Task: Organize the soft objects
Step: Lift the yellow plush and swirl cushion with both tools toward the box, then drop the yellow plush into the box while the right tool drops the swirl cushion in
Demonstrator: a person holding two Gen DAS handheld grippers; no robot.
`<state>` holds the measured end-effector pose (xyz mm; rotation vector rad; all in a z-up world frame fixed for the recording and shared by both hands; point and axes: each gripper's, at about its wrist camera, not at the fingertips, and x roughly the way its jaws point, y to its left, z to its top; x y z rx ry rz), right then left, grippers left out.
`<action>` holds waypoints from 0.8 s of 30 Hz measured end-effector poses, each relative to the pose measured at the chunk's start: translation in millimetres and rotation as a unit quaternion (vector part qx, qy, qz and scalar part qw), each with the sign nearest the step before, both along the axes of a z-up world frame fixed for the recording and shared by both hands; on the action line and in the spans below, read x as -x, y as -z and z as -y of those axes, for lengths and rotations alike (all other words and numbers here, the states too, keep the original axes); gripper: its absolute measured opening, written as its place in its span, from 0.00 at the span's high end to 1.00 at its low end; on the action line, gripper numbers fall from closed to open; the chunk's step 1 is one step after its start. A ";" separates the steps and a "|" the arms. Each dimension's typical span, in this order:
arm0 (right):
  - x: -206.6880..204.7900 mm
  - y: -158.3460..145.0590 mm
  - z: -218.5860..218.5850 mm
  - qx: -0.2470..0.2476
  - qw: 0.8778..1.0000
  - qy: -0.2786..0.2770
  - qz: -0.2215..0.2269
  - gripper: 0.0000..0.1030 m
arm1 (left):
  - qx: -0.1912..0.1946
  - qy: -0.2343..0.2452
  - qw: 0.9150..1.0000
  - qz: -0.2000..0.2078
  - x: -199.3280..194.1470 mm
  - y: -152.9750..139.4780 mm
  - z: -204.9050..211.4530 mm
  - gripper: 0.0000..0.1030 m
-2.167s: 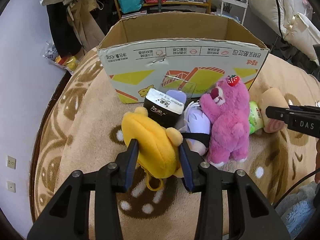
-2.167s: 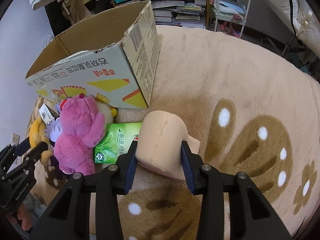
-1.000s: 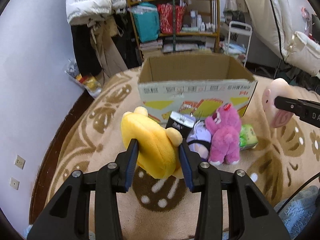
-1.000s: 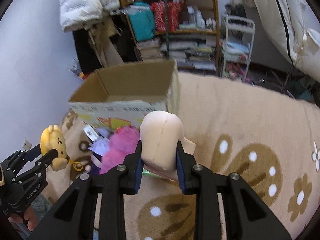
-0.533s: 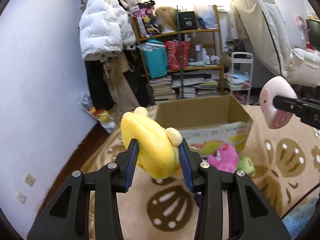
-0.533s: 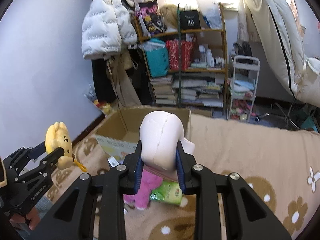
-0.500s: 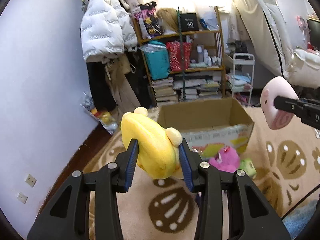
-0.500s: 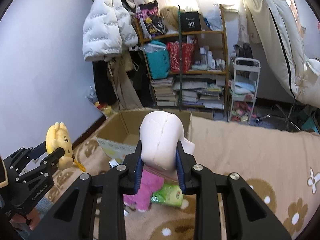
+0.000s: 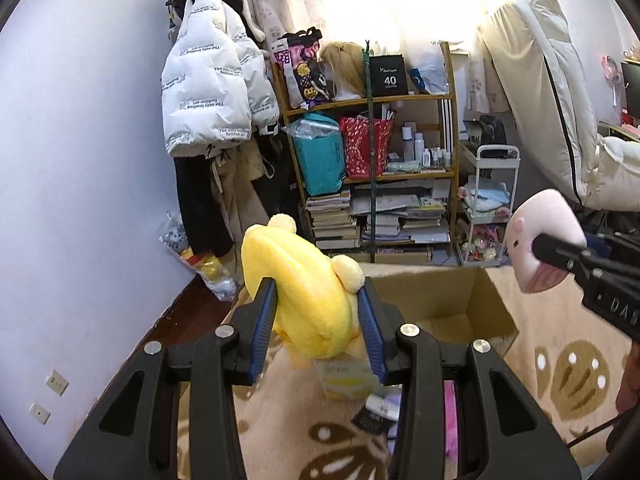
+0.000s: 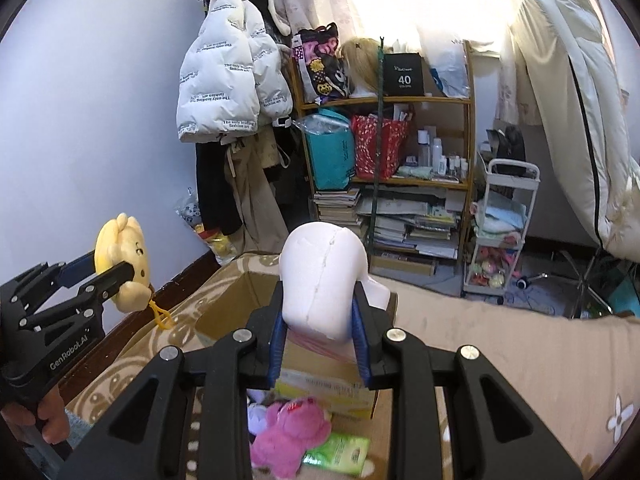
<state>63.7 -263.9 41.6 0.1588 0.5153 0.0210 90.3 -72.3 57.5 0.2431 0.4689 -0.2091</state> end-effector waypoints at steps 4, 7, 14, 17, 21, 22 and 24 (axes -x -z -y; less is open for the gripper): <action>-17.2 5.4 2.1 0.000 1.000 0.004 0.000 0.70 | -0.002 0.003 1.000 0.003 -18.1 -0.6 13.5 0.61; -23.6 16.3 4.9 -0.009 1.000 0.003 -0.005 0.70 | 0.002 0.011 1.000 -0.005 -29.8 6.3 22.3 0.61; -38.5 45.0 12.6 -0.026 0.999 -0.001 -0.027 0.70 | 0.024 0.031 0.999 -0.019 -44.7 41.4 31.8 0.61; -42.8 59.5 11.4 -0.031 0.999 -0.019 -0.032 0.70 | 0.028 0.036 0.999 -0.022 -50.9 52.3 34.9 0.61; -49.3 79.6 12.0 -0.038 0.998 -0.022 -0.052 0.70 | 0.032 0.035 0.999 -0.026 -59.5 64.9 37.2 0.61; -51.2 83.1 12.4 -0.037 0.998 -0.021 -0.056 0.70 | 0.034 0.036 0.998 -0.030 -61.7 67.4 36.8 0.61; -52.3 86.0 12.9 -0.034 0.998 -0.021 -0.056 0.69 | 0.039 0.038 0.998 -0.042 -67.5 73.4 36.5 0.61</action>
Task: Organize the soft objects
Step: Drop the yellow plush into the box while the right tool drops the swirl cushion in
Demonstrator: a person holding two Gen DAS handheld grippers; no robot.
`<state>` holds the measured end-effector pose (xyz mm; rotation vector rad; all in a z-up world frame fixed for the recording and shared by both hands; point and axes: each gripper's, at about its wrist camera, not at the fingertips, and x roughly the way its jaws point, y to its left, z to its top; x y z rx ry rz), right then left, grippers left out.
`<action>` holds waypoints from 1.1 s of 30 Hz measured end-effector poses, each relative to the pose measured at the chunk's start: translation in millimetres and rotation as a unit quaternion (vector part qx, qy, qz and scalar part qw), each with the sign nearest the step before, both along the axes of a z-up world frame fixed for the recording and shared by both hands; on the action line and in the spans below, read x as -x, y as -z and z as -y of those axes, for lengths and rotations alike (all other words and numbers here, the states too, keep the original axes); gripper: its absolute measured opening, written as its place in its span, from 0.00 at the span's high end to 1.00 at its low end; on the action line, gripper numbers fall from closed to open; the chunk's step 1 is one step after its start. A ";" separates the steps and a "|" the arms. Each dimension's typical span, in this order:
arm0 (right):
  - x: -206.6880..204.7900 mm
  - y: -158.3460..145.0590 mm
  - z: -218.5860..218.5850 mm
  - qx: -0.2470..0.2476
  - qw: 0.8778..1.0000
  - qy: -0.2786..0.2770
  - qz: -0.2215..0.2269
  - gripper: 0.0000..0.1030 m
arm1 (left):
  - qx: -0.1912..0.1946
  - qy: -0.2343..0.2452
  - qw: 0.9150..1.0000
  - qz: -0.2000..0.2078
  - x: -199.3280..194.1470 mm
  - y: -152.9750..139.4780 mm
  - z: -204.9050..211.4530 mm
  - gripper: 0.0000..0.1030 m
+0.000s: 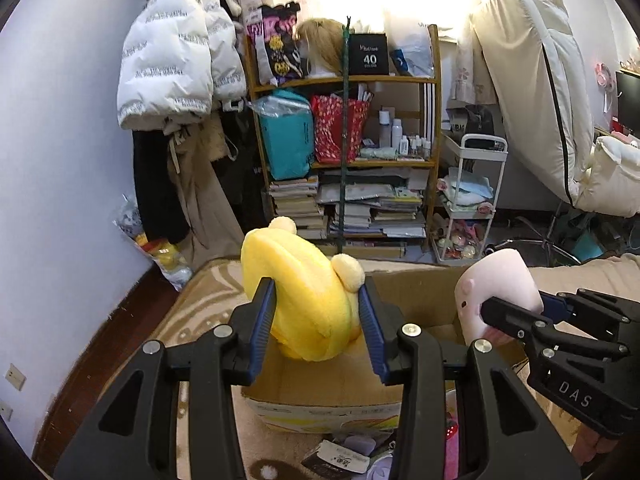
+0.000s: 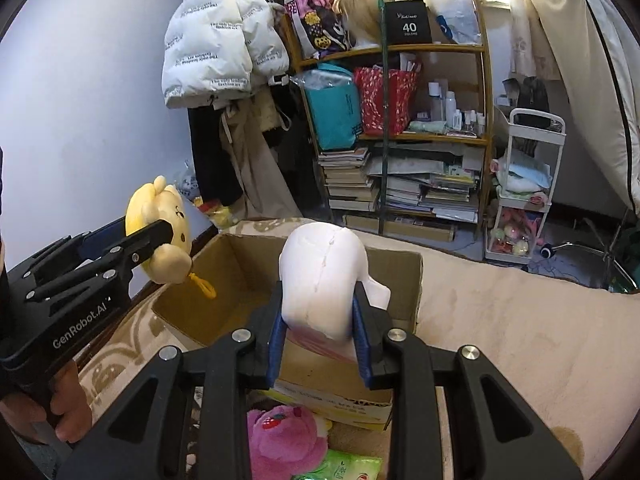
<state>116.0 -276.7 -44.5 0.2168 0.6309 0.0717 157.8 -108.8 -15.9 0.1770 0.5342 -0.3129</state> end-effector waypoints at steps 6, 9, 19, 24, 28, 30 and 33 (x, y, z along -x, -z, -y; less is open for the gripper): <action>-6.0 10.6 2.2 0.002 1.000 0.003 -0.011 0.68 | 0.006 0.008 0.999 -0.036 -14.5 19.6 0.9 0.60; -8.7 13.9 0.4 0.011 1.000 0.001 -0.016 0.67 | 0.017 0.008 0.998 -0.061 -22.1 28.4 -0.7 0.60; -14.3 20.3 -7.6 0.036 0.999 -0.010 -0.029 0.63 | -0.011 -0.007 0.993 -0.120 -37.7 56.9 -0.3 0.60; -18.5 28.2 -6.5 0.036 0.998 -0.008 -0.046 0.62 | -0.040 -0.012 0.992 -0.121 -37.7 63.0 3.6 0.57; -20.8 32.5 -3.7 0.034 0.998 -0.005 -0.057 0.60 | -0.054 -0.021 0.991 -0.124 -38.8 67.3 5.8 0.54; -22.2 34.7 -2.2 0.032 0.997 -0.004 -0.063 0.59 | -0.066 -0.027 0.991 -0.116 -37.6 68.4 6.6 0.54; -23.1 37.8 -1.7 0.031 0.997 -0.003 -0.072 0.59 | -0.083 -0.035 0.991 -0.104 -35.7 68.9 6.4 0.52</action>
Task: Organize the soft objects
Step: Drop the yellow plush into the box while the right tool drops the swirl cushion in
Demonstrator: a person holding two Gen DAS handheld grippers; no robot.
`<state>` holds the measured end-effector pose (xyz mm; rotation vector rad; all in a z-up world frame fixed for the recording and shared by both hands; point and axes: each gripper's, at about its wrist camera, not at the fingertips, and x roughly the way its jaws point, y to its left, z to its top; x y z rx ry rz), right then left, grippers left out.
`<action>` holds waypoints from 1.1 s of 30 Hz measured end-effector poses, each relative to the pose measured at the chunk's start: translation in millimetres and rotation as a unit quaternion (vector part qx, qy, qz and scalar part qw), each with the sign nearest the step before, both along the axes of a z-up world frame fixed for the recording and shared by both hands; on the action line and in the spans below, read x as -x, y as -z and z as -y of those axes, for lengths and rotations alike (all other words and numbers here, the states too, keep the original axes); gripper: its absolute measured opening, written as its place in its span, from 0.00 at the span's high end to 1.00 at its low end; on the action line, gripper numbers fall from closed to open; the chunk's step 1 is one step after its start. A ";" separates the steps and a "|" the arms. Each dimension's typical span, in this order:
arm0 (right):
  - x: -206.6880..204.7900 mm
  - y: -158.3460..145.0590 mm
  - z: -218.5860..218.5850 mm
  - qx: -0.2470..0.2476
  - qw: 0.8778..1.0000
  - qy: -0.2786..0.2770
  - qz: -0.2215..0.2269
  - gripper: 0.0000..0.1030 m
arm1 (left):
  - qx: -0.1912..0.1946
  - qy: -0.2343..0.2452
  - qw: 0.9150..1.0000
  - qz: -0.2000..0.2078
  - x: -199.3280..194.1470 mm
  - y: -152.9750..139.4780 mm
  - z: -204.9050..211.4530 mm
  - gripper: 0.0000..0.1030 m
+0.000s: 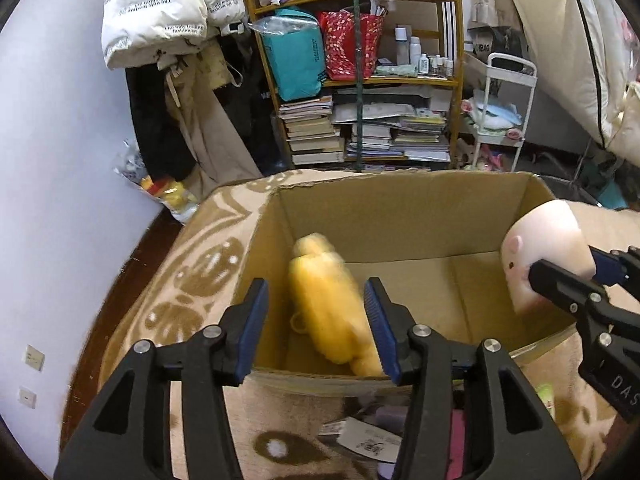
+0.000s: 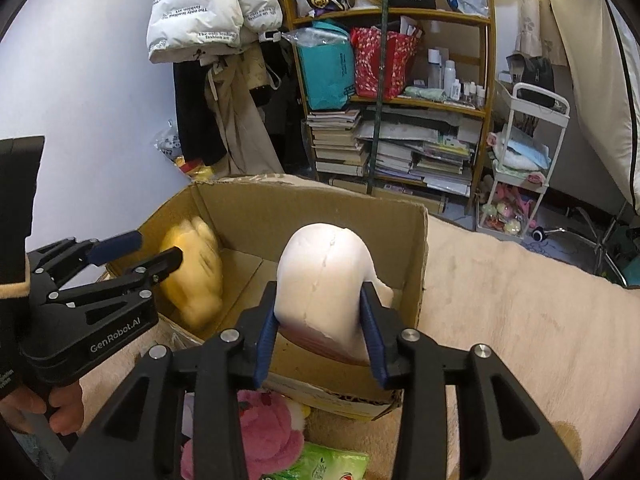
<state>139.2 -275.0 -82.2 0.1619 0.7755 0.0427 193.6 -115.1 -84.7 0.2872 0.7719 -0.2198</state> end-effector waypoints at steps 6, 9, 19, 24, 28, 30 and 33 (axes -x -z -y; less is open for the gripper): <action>0.4 4.5 1.3 0.001 1.000 0.000 -0.012 0.58 | -0.004 -0.002 1.000 0.001 2.6 0.7 -1.0 0.51; 1.4 4.6 -0.4 0.004 1.000 -0.003 -0.014 0.57 | -0.011 -0.003 1.000 0.006 5.0 -0.4 -1.0 0.49; 4.1 3.7 -3.5 0.011 1.000 0.002 -0.020 0.53 | -0.008 -0.013 1.000 0.010 6.1 -3.7 -8.2 0.46; 7.4 -2.8 -5.5 0.012 1.000 0.000 -0.008 0.47 | -0.001 -0.019 1.000 0.007 7.3 -6.8 -15.7 0.42; 10.8 -7.7 -8.1 0.013 1.000 0.001 -0.002 0.38 | 0.008 -0.022 1.000 0.011 12.4 -12.6 -21.7 0.38; 13.0 -11.0 -10.3 0.014 1.000 0.001 0.000 0.36 | 0.014 -0.023 1.000 0.013 15.4 -15.9 -25.5 0.37; 19.1 -17.7 -14.0 0.021 1.000 0.002 0.010 0.26 | 0.021 -0.026 0.999 0.016 20.9 -21.1 -30.2 0.35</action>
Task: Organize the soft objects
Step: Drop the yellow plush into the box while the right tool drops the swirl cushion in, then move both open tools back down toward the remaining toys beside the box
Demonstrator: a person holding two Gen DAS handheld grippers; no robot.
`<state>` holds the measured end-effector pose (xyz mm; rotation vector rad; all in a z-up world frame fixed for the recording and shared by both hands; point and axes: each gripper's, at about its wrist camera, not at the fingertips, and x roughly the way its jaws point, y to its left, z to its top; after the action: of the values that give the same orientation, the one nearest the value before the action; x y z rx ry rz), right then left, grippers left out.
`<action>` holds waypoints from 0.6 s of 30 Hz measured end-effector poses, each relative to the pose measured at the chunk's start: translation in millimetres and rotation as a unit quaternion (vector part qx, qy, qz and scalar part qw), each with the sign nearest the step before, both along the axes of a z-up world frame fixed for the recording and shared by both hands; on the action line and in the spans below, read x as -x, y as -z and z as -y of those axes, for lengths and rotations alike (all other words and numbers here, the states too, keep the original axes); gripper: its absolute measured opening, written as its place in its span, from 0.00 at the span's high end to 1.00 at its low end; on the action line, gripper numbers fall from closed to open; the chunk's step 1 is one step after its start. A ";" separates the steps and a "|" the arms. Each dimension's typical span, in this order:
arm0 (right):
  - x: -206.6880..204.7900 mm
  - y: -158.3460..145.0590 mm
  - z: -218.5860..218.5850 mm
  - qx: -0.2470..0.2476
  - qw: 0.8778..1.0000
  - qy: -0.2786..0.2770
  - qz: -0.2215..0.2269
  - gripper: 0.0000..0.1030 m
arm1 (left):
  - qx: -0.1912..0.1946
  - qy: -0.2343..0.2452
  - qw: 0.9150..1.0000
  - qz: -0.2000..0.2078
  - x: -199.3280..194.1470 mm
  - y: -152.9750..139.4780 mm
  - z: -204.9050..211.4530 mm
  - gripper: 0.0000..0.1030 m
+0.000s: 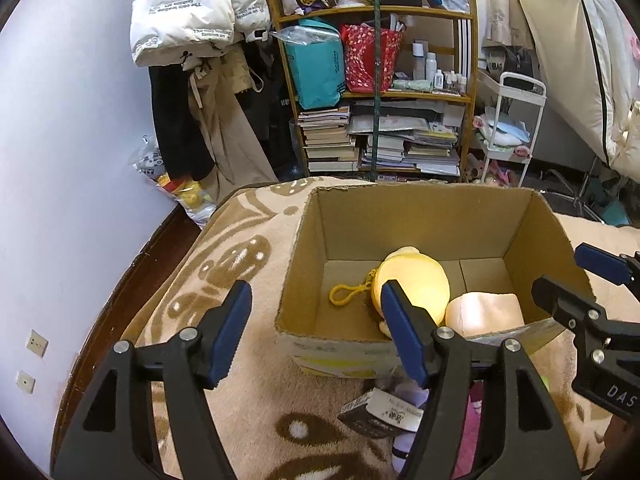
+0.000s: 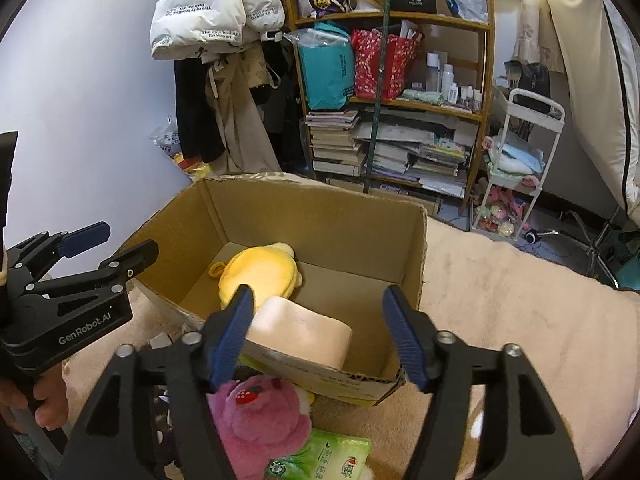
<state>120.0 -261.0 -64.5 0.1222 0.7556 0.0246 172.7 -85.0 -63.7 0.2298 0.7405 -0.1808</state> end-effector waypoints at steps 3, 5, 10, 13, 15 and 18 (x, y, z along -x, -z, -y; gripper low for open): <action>7.2 -5.9 -3.3 0.005 1.000 0.000 0.004 0.23 | 0.003 -0.004 1.000 0.004 5.4 -6.3 -5.5 0.32; 12.5 -9.4 -4.6 0.007 1.000 0.003 0.007 0.16 | 0.007 -0.007 1.000 0.008 9.6 -11.5 -10.8 0.27; 28.0 -19.6 -7.0 0.009 1.000 0.011 0.016 0.11 | 0.009 -0.013 1.000 0.016 19.5 -21.9 -20.0 0.18; 37.3 -25.5 -6.9 0.005 1.000 0.020 0.022 0.02 | 0.008 -0.017 1.000 0.014 25.4 -25.1 -25.9 0.07; 43.2 -28.4 -5.7 0.002 0.999 0.025 0.027 0.00 | 0.005 -0.020 1.000 0.013 29.8 -25.3 -30.8 0.06; 52.4 -32.3 -4.0 -0.001 0.999 0.031 0.026 0.00 | -0.001 -0.021 1.000 0.009 37.1 -23.4 -36.1 0.06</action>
<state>67.6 -257.0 -32.3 0.1459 0.6993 -0.0303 135.6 -48.9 -40.3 0.2176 0.7274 -0.1376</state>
